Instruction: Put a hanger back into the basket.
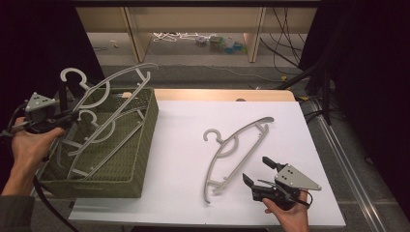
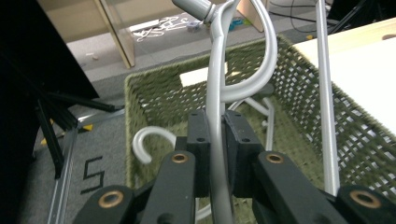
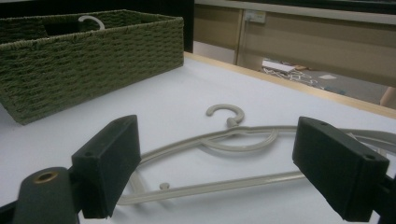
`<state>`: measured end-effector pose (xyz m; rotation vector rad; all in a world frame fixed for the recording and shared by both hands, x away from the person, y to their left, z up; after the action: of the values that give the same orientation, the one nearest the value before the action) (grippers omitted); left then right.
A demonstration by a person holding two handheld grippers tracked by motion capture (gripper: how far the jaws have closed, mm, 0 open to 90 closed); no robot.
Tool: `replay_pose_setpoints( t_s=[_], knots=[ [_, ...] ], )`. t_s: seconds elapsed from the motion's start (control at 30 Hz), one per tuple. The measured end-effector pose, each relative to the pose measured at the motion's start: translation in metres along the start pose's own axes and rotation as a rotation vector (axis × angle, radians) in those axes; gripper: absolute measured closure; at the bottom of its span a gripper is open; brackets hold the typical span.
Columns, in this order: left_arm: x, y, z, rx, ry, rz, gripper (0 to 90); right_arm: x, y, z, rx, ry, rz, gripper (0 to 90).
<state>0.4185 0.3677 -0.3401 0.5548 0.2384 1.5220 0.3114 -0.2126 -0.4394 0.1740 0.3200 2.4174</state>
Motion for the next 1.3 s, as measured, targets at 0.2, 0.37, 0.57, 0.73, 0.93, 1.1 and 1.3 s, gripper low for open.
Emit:
replay_pose_setpoints(
  t_s=[0.2, 0.37, 0.57, 0.73, 0.93, 1.1, 1.3],
  knots=[
    [0.011, -0.004, -0.014, 0.032, -0.041, 0.024, 81.5, 0.000, 0.000, 0.000, 0.002, 0.002, 0.003, 16.0],
    [0.012, -0.006, -0.022, 0.054, -0.085, 0.037, 81.5, 0.000, -0.002, 0.000, -0.006, -0.007, 0.011, 16.0],
    [0.017, -0.011, -0.027, 0.084, -0.148, 0.030, 81.5, 0.000, -0.001, -0.001, 0.002, -0.007, 0.004, 16.0],
    [0.022, -0.014, -0.030, 0.100, -0.156, 0.027, 81.5, 0.000, -0.001, -0.001, 0.000, -0.007, 0.006, 16.0],
    [0.026, -0.017, -0.035, 0.125, -0.181, 0.031, 81.5, -0.001, -0.001, -0.001, 0.005, -0.003, 0.000, 16.0],
    [0.017, -0.030, -0.035, 0.154, -0.228, 0.036, 81.5, 0.000, -0.002, -0.001, 0.001, 0.000, -0.003, 16.0],
    [0.021, -0.034, -0.042, 0.155, -0.210, 0.028, 81.4, -0.001, -0.001, -0.001, 0.003, -0.001, 0.000, 16.0]
  ],
)
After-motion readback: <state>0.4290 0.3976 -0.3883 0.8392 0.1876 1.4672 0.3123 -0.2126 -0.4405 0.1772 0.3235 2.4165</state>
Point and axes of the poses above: each handheld gripper's, and its own axes: y roughly backward along the jaws, z roughly out of its top, x roughly to its left, the point moved 3 cm from there along -y, roughly forward along the jaws, and after that the axes turned 11 degrees about z, right-handed, at the moved point
